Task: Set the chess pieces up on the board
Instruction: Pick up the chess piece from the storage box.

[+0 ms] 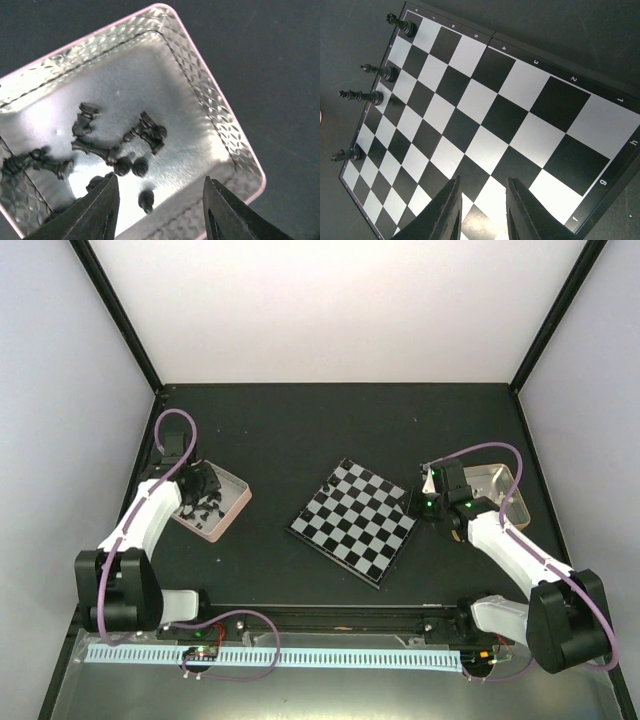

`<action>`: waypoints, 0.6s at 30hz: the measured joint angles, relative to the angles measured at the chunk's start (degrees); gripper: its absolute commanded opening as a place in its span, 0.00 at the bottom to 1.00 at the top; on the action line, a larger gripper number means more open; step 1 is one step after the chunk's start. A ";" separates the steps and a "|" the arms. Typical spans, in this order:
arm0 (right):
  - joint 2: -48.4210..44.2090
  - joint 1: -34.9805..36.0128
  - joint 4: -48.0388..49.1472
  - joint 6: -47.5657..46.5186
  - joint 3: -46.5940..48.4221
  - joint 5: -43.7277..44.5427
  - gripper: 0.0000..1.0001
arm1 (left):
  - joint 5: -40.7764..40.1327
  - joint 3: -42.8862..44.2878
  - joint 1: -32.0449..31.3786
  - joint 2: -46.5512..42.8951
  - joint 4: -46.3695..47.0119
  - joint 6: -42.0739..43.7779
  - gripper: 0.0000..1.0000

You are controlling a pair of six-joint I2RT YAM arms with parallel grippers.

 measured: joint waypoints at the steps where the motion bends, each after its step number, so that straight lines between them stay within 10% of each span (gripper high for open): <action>1: 0.00 0.00 0.17 0.00 0.00 0.00 0.26 | 0.28 -0.02 0.94 0.81 0.57 -0.26 0.40; 8: 0.17 0.00 0.76 0.02 0.00 -0.07 0.26 | 3.45 -0.07 4.09 9.66 4.98 -0.96 0.20; 18: 0.52 0.00 1.40 0.02 0.00 -0.11 0.26 | 7.58 3.08 4.20 18.43 7.50 0.02 0.26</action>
